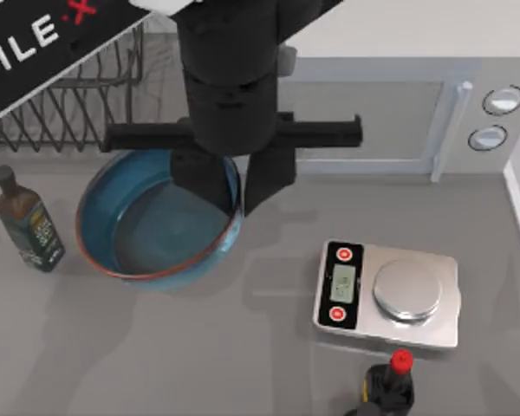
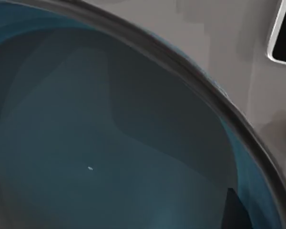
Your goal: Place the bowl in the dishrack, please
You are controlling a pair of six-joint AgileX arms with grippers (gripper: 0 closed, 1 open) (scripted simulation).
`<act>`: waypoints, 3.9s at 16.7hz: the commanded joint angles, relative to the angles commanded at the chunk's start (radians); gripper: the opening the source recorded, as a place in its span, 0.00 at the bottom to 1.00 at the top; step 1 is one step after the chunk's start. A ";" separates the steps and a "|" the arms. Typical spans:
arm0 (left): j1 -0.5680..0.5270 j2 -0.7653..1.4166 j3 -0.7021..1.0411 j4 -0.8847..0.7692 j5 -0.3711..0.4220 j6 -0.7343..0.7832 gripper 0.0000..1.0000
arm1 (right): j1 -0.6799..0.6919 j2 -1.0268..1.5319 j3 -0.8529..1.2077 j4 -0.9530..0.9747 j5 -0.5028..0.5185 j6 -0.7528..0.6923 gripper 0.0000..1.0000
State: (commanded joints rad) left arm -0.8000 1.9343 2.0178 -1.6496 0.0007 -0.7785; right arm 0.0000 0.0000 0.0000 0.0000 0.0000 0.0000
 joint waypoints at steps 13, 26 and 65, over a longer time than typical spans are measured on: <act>0.184 -0.193 -0.175 0.259 0.058 0.168 0.00 | 0.000 0.000 0.000 0.000 0.000 0.000 1.00; 0.902 -0.956 -0.827 1.331 0.198 0.709 0.00 | 0.000 0.000 0.000 0.000 0.000 0.000 1.00; 0.867 -0.179 -1.094 2.480 0.105 0.794 0.53 | 0.000 0.000 0.000 0.000 0.000 0.000 1.00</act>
State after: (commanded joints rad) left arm 0.0667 1.7555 0.9237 0.8304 0.1056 0.0157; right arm 0.0000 0.0000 0.0000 0.0000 0.0000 0.0000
